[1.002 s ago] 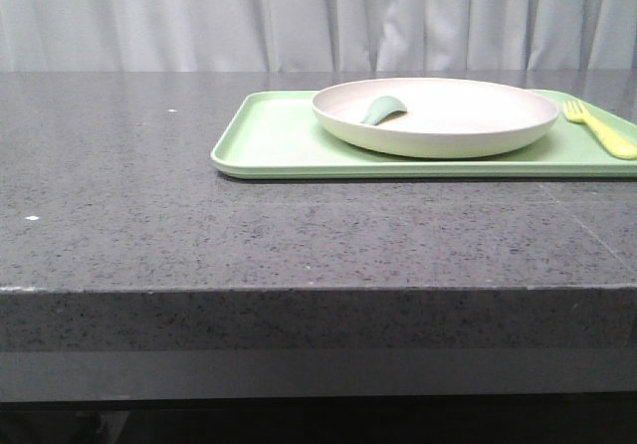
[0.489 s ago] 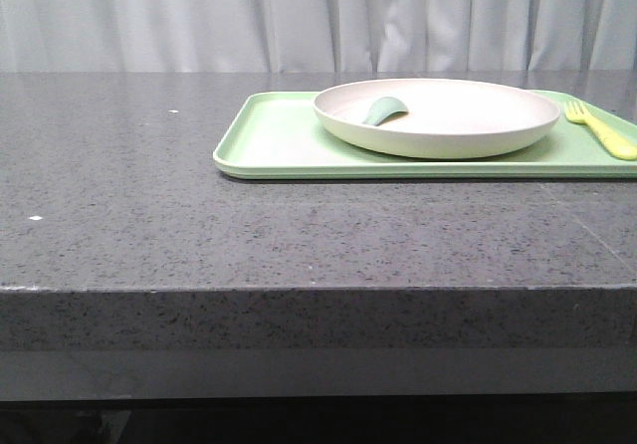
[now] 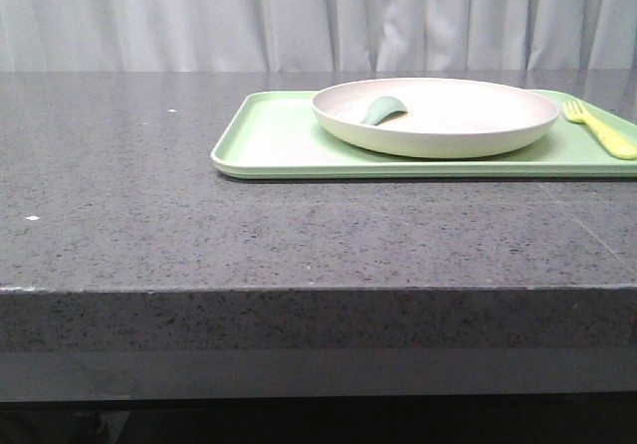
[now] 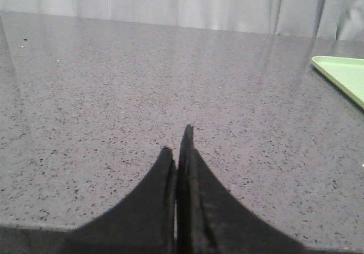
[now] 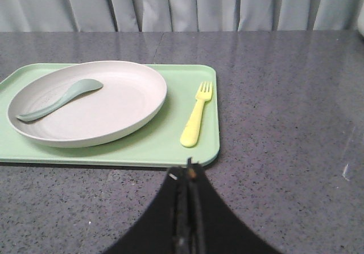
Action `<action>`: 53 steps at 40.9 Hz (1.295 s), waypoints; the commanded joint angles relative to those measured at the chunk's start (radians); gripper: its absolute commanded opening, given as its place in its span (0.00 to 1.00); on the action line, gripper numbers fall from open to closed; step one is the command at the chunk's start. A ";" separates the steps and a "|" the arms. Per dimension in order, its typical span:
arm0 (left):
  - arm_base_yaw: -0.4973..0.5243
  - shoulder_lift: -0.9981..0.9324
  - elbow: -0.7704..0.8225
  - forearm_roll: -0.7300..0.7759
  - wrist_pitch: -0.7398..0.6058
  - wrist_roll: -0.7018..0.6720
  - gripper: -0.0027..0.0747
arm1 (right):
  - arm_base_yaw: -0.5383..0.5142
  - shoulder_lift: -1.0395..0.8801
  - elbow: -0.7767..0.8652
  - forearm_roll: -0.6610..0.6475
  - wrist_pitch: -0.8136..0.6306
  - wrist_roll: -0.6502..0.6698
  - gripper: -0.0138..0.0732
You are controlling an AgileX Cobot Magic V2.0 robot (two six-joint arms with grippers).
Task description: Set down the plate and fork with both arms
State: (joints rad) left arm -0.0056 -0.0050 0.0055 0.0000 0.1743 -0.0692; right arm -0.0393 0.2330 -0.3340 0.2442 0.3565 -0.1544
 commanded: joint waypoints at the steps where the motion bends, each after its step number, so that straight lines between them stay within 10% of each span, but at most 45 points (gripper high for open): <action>1: 0.003 -0.022 0.004 0.000 -0.088 0.001 0.01 | -0.004 0.006 -0.028 0.005 -0.082 -0.010 0.02; 53: 0.003 -0.022 0.004 0.000 -0.088 0.001 0.01 | 0.035 -0.035 0.091 -0.146 -0.161 0.087 0.02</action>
State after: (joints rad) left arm -0.0056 -0.0050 0.0055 0.0000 0.1743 -0.0669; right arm -0.0144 0.2070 -0.2636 0.1308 0.3147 -0.1133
